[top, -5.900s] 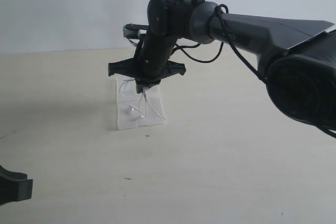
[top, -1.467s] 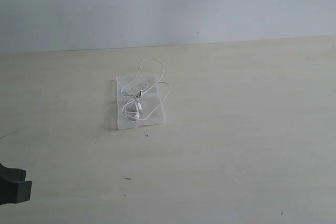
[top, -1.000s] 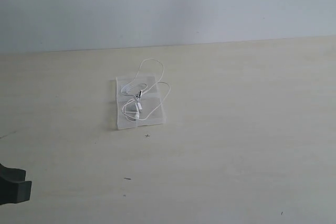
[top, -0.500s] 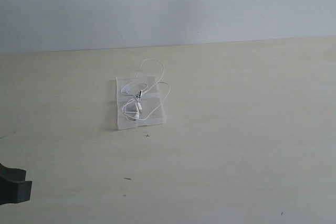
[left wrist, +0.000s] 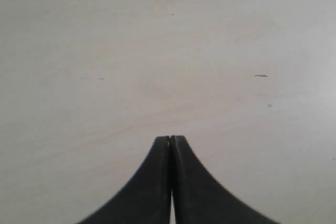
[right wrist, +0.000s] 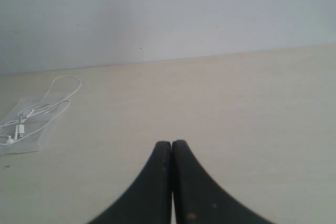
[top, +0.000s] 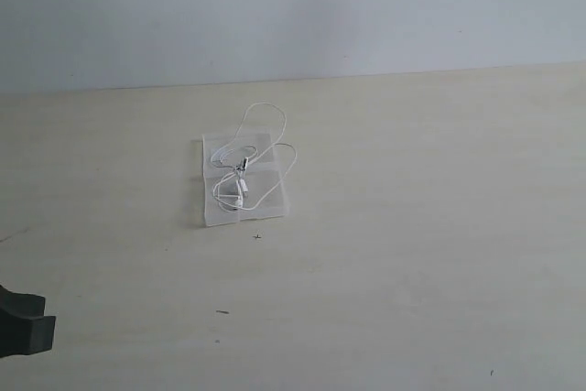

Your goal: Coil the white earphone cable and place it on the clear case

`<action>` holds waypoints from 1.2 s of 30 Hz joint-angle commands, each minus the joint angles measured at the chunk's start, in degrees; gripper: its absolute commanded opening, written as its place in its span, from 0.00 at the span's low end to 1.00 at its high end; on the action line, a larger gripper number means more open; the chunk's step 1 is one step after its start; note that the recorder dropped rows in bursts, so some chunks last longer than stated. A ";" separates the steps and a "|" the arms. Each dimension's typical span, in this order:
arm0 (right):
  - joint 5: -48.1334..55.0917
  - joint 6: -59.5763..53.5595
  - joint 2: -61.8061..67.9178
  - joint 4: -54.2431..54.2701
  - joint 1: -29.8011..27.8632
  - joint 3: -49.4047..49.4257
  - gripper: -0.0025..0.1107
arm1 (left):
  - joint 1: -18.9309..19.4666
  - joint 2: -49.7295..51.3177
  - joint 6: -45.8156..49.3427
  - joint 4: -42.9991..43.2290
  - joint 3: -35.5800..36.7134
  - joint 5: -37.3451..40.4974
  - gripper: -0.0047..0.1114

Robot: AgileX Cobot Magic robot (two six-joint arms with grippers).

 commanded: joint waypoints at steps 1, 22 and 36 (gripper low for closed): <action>-0.21 -0.64 -0.37 -0.29 -0.38 0.25 0.02 | 0.24 -0.27 0.15 0.25 0.21 -0.15 0.04; -0.21 -0.64 -0.37 -0.29 -0.38 0.25 0.02 | 19.41 -44.76 -1.84 23.36 3.58 -15.41 0.04; -0.21 -0.64 -0.37 -0.18 -0.38 0.25 0.02 | 19.63 -46.52 -9.89 20.18 6.94 -26.11 0.04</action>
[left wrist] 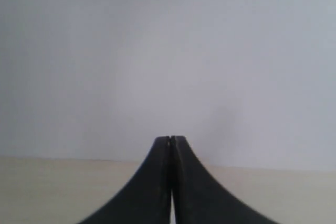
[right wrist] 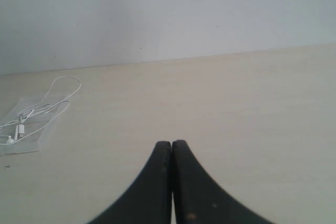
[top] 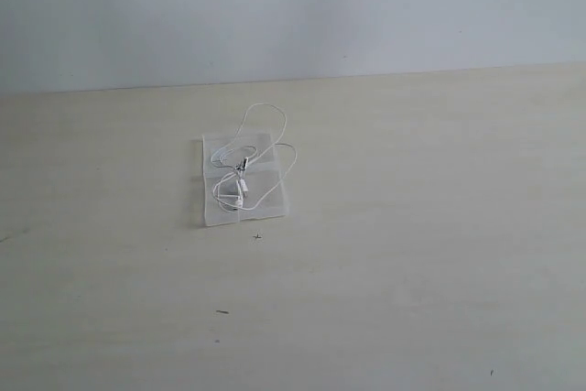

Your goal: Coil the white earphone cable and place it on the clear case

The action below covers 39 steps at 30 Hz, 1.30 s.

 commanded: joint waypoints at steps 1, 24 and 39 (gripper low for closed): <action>-0.21 -0.64 -0.37 -0.18 -0.38 0.25 0.02 | 0.06 -0.19 7.96 -0.67 0.09 -6.82 0.04; -0.21 -0.64 -0.37 -0.18 -0.38 0.25 0.02 | 0.16 -7.29 50.75 -39.64 11.87 15.02 0.04; -0.21 -0.64 -0.37 -0.18 -0.38 0.25 0.02 | 7.12 -7.29 48.04 -40.09 11.87 19.14 0.04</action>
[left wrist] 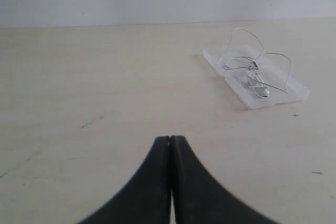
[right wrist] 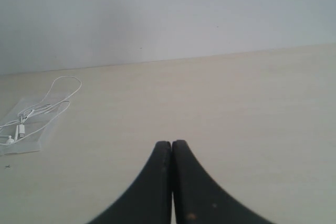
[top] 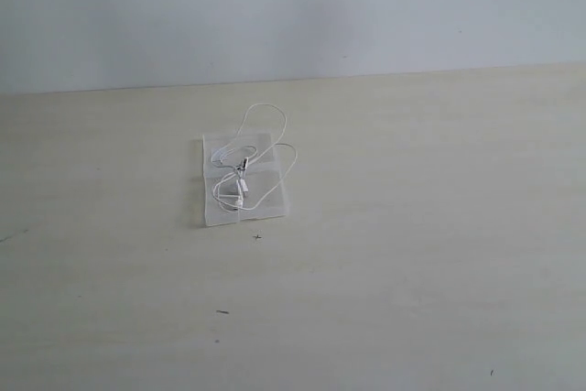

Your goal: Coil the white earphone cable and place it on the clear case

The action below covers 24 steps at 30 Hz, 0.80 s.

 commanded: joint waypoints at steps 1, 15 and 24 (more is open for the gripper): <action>-0.30 -0.64 -0.37 -0.18 -0.38 0.25 0.02 | 2.30 -0.32 -0.61 -0.18 0.06 -0.30 0.04; -0.30 -0.64 -0.37 -0.18 -0.38 0.25 0.02 | 2.91 -0.32 -0.62 -0.58 0.06 -0.30 0.04; -0.30 -0.64 -0.37 -0.18 -0.38 0.25 0.02 | 2.91 -0.32 -0.62 -0.51 0.06 -0.30 0.04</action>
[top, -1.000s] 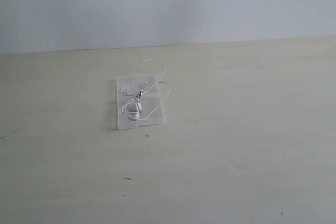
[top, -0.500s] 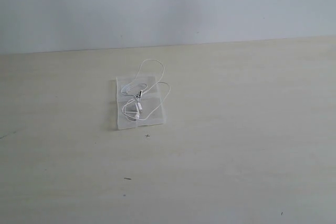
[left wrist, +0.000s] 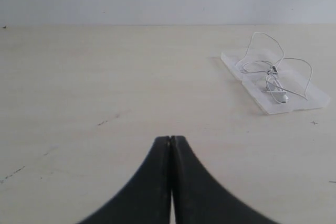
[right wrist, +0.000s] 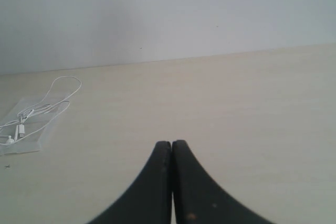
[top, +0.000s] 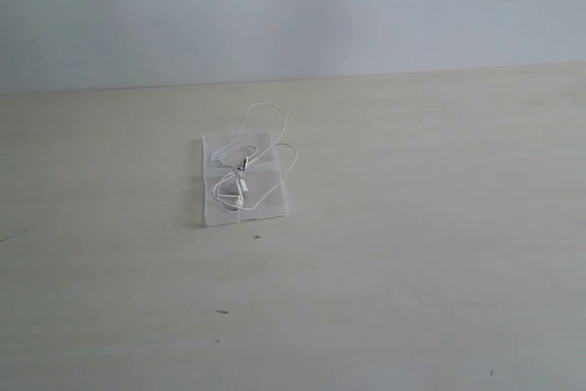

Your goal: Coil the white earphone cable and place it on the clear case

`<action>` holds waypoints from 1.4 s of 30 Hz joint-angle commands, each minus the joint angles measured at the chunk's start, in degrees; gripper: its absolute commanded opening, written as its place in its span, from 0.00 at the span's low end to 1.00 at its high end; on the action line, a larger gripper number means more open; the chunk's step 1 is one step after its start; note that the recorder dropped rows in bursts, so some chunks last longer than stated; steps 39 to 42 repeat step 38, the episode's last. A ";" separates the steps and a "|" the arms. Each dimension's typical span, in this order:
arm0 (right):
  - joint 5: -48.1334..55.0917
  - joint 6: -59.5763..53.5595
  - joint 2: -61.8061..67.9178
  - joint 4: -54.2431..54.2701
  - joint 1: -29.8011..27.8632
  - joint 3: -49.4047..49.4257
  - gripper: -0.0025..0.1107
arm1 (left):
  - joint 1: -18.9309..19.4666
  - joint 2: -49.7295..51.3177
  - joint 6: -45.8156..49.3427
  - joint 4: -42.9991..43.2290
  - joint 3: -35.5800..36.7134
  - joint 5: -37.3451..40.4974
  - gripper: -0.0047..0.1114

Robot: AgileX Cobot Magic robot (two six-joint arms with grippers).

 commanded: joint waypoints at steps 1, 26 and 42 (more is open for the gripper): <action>-0.30 -0.64 -0.37 -0.18 -0.38 0.25 0.02 | 0.07 -0.32 -0.48 -0.51 0.06 -0.30 0.04; -0.30 -0.64 -0.37 -0.18 -0.38 0.25 0.02 | 1.90 -0.32 -0.48 -0.51 0.06 -0.30 0.04; -0.30 -0.64 -0.37 -0.18 -0.38 0.25 0.02 | 2.07 -0.32 -0.48 -0.51 0.06 -0.30 0.04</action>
